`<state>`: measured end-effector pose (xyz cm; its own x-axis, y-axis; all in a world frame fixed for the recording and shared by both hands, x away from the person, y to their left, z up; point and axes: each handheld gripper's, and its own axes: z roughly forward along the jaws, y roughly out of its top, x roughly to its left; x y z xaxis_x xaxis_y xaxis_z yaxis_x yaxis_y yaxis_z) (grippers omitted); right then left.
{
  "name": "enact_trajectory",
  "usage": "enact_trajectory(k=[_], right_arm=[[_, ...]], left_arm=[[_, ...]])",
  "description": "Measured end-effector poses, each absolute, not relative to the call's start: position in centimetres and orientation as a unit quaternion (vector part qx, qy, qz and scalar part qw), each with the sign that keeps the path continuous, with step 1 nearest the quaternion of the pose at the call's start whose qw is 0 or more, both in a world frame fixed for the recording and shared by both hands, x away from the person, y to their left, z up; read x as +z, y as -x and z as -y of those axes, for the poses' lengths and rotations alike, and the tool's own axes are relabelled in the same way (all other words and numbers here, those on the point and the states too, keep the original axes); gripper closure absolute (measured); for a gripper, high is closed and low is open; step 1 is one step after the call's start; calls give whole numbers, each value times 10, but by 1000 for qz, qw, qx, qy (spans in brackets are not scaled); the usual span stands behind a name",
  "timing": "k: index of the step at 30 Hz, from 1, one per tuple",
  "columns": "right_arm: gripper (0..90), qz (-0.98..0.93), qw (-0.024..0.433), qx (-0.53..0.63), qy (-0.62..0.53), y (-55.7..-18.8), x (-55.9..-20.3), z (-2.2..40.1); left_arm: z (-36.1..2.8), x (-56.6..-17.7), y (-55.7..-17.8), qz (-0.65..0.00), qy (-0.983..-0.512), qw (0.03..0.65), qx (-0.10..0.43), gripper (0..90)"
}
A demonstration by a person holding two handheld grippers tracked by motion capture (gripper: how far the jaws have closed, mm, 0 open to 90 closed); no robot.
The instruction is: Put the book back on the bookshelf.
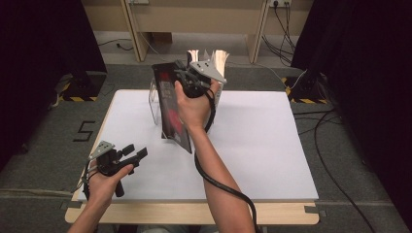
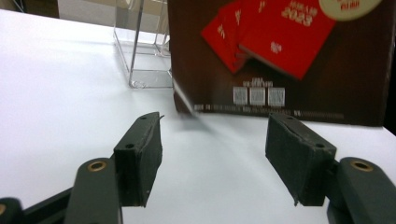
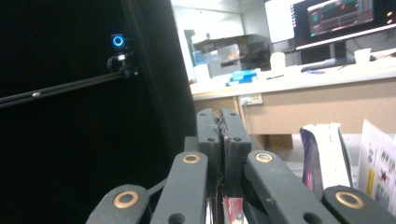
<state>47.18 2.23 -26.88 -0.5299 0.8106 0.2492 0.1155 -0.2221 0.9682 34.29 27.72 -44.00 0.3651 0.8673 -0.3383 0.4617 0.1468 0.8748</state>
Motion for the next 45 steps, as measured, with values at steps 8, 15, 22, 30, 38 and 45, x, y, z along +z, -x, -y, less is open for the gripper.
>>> enact_trajectory(k=[8, 15, 22, 30, 38, 45], right_arm=[[884, -554, 269, 672, -411, -489, -263, -27], [884, -539, 269, 679, -419, -500, -260, -33], [883, -539, 279, 674, -422, -510, -270, -38], [881, -543, 301, 672, -404, -490, -288, -35], [876, -557, 318, 670, -374, -442, -306, -12], [869, -564, 309, 672, -367, -410, -321, 14]], left_arm=[[-282, -448, -342, -541, -623, 533, 185, 358], [-287, -452, -340, -548, -619, 532, 184, 358], [-285, -458, -340, -551, -617, 533, 179, 358], [-284, -461, -341, -552, -621, 528, 178, 358], [-278, -459, -343, -546, -625, 528, 179, 359], [-274, -456, -345, -542, -627, 530, 178, 359]])
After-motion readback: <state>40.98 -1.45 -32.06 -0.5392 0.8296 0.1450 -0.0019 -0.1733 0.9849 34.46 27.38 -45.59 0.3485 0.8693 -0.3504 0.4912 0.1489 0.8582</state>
